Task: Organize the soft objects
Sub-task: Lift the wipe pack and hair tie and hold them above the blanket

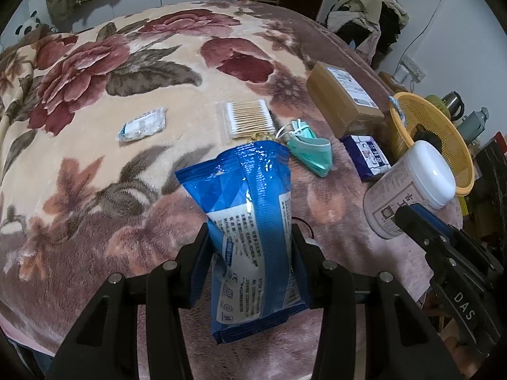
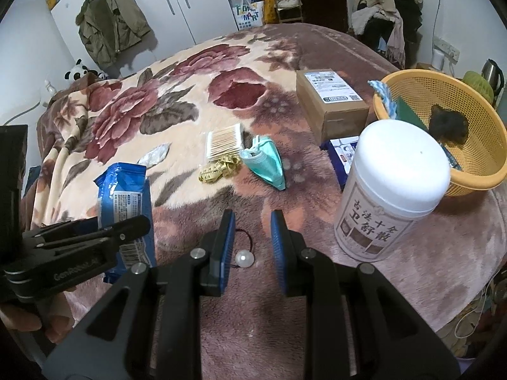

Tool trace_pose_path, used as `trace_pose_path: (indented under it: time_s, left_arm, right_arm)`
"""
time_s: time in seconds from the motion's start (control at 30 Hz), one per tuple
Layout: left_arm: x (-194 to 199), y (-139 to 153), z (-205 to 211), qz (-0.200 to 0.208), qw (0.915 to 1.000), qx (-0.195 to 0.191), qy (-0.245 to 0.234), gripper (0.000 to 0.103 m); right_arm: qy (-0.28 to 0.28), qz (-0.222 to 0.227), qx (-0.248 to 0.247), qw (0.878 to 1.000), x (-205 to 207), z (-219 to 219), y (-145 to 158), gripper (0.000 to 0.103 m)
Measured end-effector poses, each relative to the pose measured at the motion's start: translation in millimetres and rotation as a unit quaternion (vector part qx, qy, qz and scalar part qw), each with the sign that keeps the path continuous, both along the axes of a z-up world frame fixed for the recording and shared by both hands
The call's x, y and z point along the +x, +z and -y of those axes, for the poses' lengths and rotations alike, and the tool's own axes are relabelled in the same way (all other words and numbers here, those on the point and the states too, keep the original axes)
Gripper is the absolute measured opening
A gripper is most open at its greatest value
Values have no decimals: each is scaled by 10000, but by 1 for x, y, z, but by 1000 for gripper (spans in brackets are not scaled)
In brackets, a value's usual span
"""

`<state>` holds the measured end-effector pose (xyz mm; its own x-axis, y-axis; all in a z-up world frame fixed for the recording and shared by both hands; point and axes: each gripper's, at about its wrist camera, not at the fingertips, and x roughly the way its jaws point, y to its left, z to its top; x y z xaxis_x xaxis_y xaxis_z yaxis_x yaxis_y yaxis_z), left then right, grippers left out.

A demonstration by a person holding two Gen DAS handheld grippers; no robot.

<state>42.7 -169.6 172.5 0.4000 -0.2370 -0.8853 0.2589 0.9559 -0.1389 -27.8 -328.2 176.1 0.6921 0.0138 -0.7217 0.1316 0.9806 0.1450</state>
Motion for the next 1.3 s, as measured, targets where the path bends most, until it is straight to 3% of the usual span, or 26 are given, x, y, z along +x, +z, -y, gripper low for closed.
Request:
trace_pose_path:
  time_s: [0.23, 0.47, 0.53, 0.6, 0.83, 0.87, 0.93, 1.07, 1.3]
  left_arm:
    - [-2, -16, -15, -114, 9998, 108, 144, 47]
    - [0, -45, -43, -364, 9985, 144, 385, 47]
    - [2, -50, -48, -399, 9982, 146, 412, 47]
    - [4, -55, -53, -443, 9980, 139, 437, 47]
    - [12, -68, -65, -556, 9970, 95, 527, 47]
    - [13, -70, -66, -573, 9969, 94, 537, 47]
    - [14, -72, -68, -599, 9966, 94, 558, 47]
    - [13, -74, -70, -613, 9964, 102, 574, 47]
    - [12, -65, -66, -542, 9970, 79, 552, 47]
  right_arm:
    - [351, -463, 269, 9980, 12, -14, -37, 25]
    - [468, -1066, 77, 9932, 32, -32, -90, 28]
    - [466, -1090, 71, 9929, 36, -32, -100, 62]
    - [476, -1015, 51, 9937, 37, -34, -103, 78]
    - [484, -902, 74, 9947, 44, -34, -114, 72]
    - [484, -897, 109, 9947, 45, -34, -115, 67]
    - [449, -1006, 97, 9939, 47, -34, -121, 47]
    - [303, -1094, -53, 9935, 47, -31, -124, 25]
    - [363, -834, 27, 9958, 35, -26, -106, 25]
